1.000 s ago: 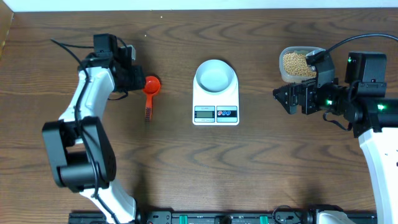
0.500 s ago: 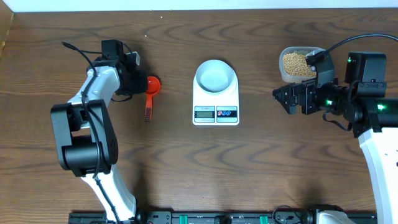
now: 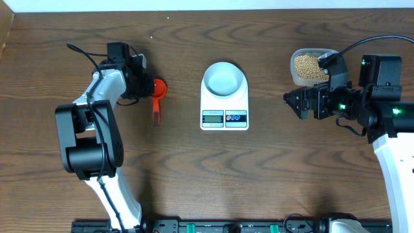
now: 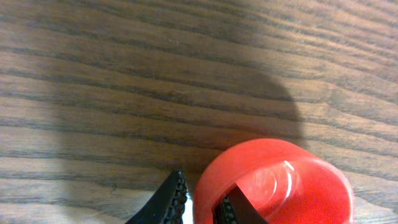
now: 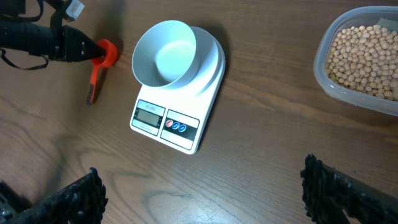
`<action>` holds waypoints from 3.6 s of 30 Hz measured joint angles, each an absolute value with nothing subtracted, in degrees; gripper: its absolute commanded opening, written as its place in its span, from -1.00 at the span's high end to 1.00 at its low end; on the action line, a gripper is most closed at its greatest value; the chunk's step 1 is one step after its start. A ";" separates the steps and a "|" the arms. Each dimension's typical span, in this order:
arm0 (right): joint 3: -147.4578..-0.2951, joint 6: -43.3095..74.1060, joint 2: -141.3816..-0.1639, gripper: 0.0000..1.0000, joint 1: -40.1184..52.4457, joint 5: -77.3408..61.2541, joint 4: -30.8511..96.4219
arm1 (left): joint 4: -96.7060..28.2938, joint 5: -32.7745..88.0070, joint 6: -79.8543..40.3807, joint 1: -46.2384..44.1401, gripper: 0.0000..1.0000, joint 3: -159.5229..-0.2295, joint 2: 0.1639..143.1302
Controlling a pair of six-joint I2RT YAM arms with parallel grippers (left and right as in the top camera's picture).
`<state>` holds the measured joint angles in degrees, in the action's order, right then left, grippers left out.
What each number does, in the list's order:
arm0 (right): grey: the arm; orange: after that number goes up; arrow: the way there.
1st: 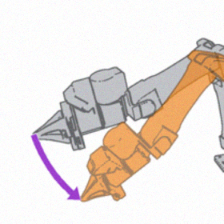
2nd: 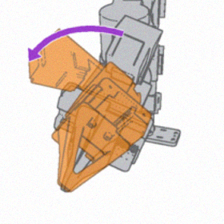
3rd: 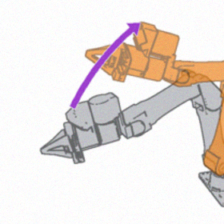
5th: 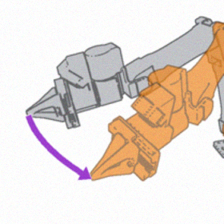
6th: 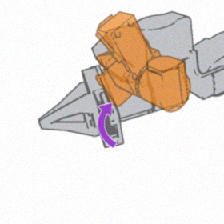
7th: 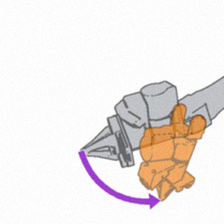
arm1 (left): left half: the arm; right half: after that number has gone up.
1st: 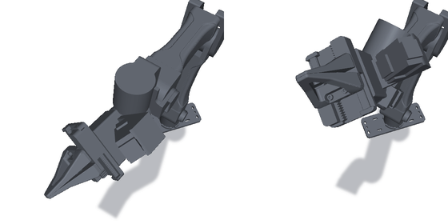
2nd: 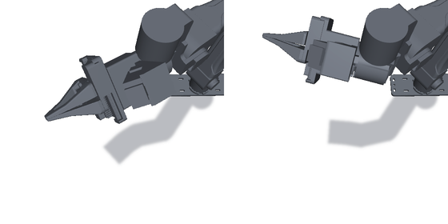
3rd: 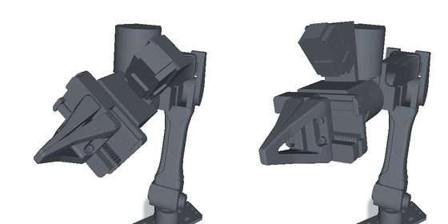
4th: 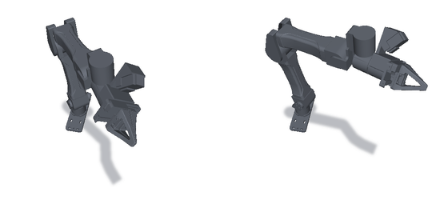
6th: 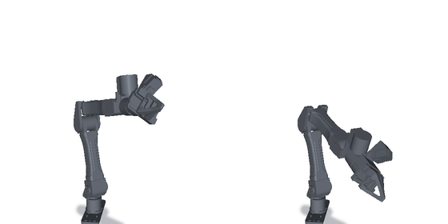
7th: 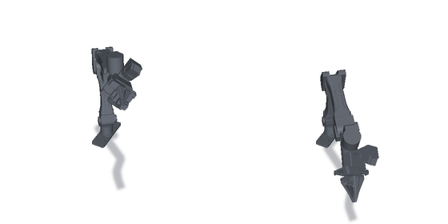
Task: Scoop item into bowl and weigh 50g on scale
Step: 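Reach the left gripper to the red scoop and grasp its cup, then lift the red scoop with the left gripper toward the right gripper above the scale, then grasp the red scoop handle with the right gripper and release left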
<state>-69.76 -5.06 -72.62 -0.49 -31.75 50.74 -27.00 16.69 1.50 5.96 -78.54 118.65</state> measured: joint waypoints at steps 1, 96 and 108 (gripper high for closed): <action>-69.76 -5.06 -72.62 -0.99 -0.49 -31.75 50.72 | -27.00 16.69 1.48 5.96 0.78 -78.54 118.65; -69.82 29.12 -80.97 0.98 28.73 -24.93 14.33 | -33.69 27.11 -83.24 -15.92 -0.28 -78.85 87.59; -69.82 30.65 -81.06 0.98 25.21 -21.04 18.76 | -34.50 26.06 -76.03 -15.92 -0.42 -78.85 87.59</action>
<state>-69.82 30.65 -81.06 25.21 -21.04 18.76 -34.50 26.06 -76.03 -15.92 -78.85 87.59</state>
